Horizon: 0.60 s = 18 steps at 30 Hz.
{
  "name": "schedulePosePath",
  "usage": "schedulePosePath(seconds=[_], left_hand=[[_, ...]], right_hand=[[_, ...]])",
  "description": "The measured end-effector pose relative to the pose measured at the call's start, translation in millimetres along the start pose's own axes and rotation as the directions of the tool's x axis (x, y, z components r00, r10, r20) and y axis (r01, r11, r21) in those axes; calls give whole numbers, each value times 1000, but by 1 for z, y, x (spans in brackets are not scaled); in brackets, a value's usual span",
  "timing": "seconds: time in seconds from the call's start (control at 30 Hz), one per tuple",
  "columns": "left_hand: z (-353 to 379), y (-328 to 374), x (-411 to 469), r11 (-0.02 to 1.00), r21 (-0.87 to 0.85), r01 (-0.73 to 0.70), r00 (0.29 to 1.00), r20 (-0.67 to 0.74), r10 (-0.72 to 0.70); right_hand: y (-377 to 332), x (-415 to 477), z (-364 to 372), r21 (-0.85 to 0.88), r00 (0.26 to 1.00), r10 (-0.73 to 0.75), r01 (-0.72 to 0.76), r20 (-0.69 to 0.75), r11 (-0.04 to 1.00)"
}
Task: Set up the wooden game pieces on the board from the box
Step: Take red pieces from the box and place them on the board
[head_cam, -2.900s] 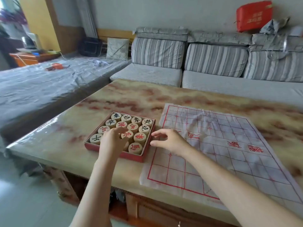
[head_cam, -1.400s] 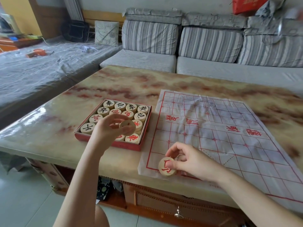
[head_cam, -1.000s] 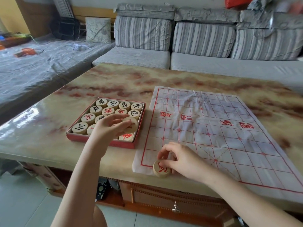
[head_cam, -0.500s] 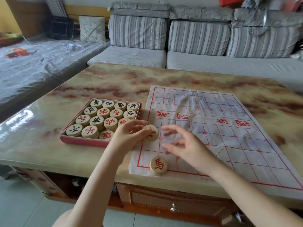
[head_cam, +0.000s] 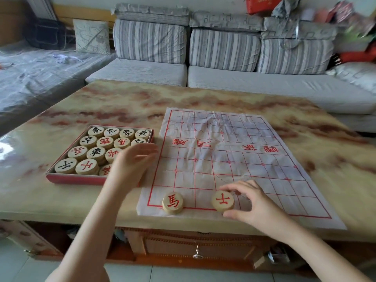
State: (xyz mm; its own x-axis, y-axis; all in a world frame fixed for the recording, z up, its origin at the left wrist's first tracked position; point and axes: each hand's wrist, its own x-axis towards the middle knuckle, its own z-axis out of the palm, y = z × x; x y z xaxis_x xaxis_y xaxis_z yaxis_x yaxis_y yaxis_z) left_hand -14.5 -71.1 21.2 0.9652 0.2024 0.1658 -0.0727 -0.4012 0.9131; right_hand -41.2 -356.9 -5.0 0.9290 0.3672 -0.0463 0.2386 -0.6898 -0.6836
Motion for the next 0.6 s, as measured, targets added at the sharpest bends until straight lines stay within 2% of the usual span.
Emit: schedulePosePath(seconds=[0.13, 0.23, 0.37, 0.43, 0.53, 0.6], left_hand=[[-42, -21, 10, 978, 206, 14, 990, -138, 15], [-67, -34, 7, 937, 339, 80, 977, -215, -5], [-85, -50, 2, 902, 413, 127, 976, -216, -39], [-86, -55, 2, 880, 461, 117, 981, -191, -30], [-80, -56, 7, 835, 542, 95, 987, -158, -10], [-78, -57, 12, 799, 596, 77, 993, -122, -5]], right_hand=[[2, -7, 6, 2, 999, 3, -3, -46, 1000], [3, -4, 10, -20, 999, -16, 15, -47, 1000], [4, -2, 11, -151, 999, -34, 39, 38, 988], [4, -3, 8, -106, 999, -51, 52, 7, 993], [-7, -3, 0, 84, 995, -51, 59, -89, 995], [-16, 3, -2, 142, 992, -31, 48, -119, 989]])
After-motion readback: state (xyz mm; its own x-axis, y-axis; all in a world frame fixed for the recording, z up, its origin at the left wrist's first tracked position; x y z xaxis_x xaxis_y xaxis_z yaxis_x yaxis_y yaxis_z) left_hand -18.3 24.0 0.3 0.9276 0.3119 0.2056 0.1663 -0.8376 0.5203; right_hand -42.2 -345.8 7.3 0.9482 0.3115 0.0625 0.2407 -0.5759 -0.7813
